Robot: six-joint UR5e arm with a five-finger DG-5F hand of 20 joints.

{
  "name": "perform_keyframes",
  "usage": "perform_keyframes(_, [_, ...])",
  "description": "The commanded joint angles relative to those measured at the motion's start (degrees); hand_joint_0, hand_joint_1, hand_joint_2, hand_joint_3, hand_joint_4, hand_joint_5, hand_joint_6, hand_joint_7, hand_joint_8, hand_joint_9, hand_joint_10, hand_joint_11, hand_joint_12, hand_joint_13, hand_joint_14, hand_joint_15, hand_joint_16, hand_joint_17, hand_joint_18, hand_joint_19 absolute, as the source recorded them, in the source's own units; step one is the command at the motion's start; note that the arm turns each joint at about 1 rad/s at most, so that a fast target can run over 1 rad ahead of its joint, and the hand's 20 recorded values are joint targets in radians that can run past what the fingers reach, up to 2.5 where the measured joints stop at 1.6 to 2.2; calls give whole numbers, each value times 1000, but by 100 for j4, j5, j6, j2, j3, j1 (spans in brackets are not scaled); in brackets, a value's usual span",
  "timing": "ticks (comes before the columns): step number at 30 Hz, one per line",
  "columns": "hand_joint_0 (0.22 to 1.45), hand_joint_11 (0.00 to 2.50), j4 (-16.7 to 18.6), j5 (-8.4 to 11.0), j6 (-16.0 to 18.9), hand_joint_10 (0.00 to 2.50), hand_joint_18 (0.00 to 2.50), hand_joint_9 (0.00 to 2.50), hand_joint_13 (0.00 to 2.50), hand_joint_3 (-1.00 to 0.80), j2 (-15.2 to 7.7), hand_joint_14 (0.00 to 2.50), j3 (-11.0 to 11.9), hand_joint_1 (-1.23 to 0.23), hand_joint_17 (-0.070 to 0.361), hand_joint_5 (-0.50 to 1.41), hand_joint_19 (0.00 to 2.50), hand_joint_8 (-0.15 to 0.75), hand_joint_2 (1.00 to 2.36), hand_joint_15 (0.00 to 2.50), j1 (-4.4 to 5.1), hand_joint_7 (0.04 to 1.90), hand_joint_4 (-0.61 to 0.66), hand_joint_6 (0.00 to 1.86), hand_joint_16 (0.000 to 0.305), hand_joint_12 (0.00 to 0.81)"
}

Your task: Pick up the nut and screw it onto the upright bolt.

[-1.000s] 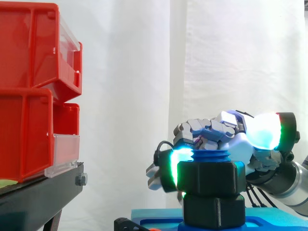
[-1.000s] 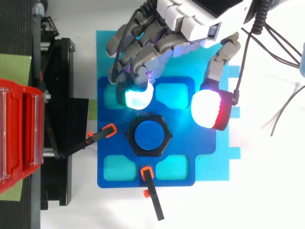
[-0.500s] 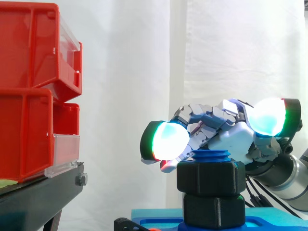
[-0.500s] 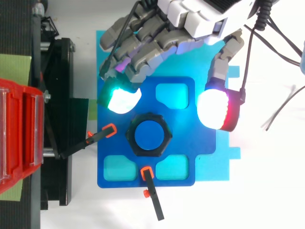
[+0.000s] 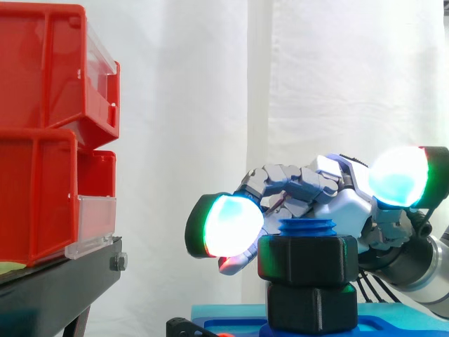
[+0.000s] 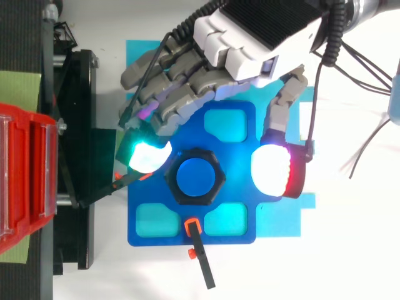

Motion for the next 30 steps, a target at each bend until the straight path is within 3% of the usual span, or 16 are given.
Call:
perform_keyframes(1, [370, 0, 12, 100, -27, 0, 318, 665, 456, -500, 3, 0, -68, -259, 112, -190, 121, 270, 1000, 0, 55, 659, 194, 501, 50, 373])
perform_keyframes(10, [377, 0, -32, 152, -54, 0, 306, 668, 458, -500, -6, 0, -94, -219, 109, -176, 115, 276, 1000, 0, 91, 733, 214, 502, 48, 372])
perform_keyframes(20, [393, 0, -76, 152, -54, 0, 304, 696, 480, -500, -6, 0, -103, -187, 104, -139, 127, 288, 1000, 0, 91, 1050, 274, 504, 46, 367])
perform_keyframes(30, [403, 0, -67, 126, -54, 0, 319, 716, 491, -500, -6, 0, -103, -179, 101, -110, 125, 294, 1000, 0, 64, 1284, 237, 503, 45, 362])
